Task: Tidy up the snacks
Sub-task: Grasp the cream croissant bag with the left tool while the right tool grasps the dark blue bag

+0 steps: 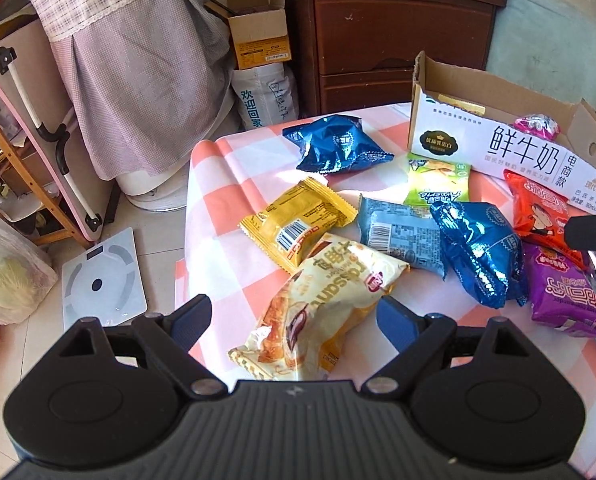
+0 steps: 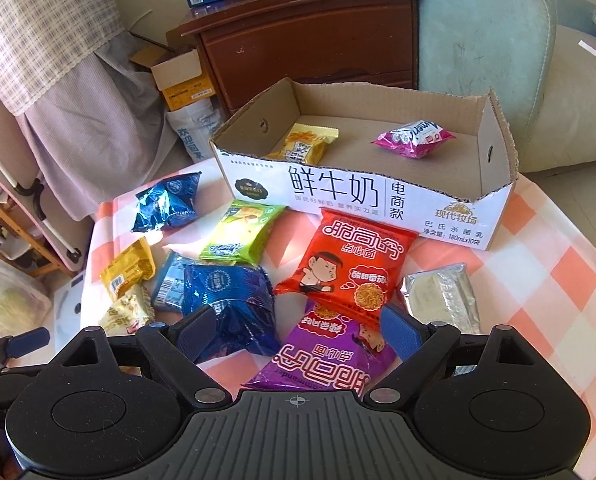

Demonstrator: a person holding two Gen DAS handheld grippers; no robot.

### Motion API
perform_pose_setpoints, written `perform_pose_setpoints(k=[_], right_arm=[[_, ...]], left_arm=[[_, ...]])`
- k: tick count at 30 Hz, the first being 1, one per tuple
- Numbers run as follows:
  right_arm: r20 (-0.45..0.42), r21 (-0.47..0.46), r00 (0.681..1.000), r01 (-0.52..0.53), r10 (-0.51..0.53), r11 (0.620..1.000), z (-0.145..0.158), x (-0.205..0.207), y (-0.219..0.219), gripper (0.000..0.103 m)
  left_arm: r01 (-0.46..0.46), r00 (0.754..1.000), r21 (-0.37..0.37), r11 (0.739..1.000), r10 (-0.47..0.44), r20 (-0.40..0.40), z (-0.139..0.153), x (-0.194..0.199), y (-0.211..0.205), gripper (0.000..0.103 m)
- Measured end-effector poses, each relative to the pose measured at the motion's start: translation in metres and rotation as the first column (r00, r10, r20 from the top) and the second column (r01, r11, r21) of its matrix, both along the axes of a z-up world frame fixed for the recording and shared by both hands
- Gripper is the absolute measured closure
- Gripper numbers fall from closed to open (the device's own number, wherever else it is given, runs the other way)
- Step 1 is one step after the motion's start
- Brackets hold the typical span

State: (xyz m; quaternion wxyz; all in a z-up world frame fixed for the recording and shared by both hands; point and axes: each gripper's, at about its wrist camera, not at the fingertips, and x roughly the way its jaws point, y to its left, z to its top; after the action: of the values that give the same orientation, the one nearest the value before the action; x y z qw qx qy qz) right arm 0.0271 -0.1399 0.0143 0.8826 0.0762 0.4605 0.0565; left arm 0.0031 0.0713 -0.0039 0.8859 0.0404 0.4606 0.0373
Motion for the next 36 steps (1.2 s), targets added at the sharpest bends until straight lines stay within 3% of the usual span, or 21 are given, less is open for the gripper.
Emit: perform_pose_setpoints(k=[9, 17, 22, 36], right_arm=[[-0.052, 0.121, 0.997, -0.053, 0.059, 0.991, -0.022, 0.018, 0.025, 0.012], [-0.114, 0.081, 0.991, -0.068, 0.077, 0.994, -0.052, 0.036, 0.045, 0.016], [-0.145, 0.058, 0.987, -0.066, 0.074, 0.996, -0.070, 0.044, 0.050, 0.031], [-0.132, 0.059, 0.988, -0.068, 0.075, 0.996, -0.071, 0.044, 0.049, 0.033]], left_arm=[[0.047, 0.999, 0.047, 0.998, -0.047, -0.001, -0.014, 0.007, 0.002, 0.014], [0.101, 0.995, 0.020, 0.995, -0.101, -0.007, -0.030, 0.012, 0.005, 0.014], [0.115, 0.993, 0.012, 0.993, -0.115, -0.014, -0.040, 0.016, 0.001, 0.014], [0.111, 0.994, 0.029, 0.993, -0.111, -0.022, -0.050, 0.021, -0.003, 0.013]])
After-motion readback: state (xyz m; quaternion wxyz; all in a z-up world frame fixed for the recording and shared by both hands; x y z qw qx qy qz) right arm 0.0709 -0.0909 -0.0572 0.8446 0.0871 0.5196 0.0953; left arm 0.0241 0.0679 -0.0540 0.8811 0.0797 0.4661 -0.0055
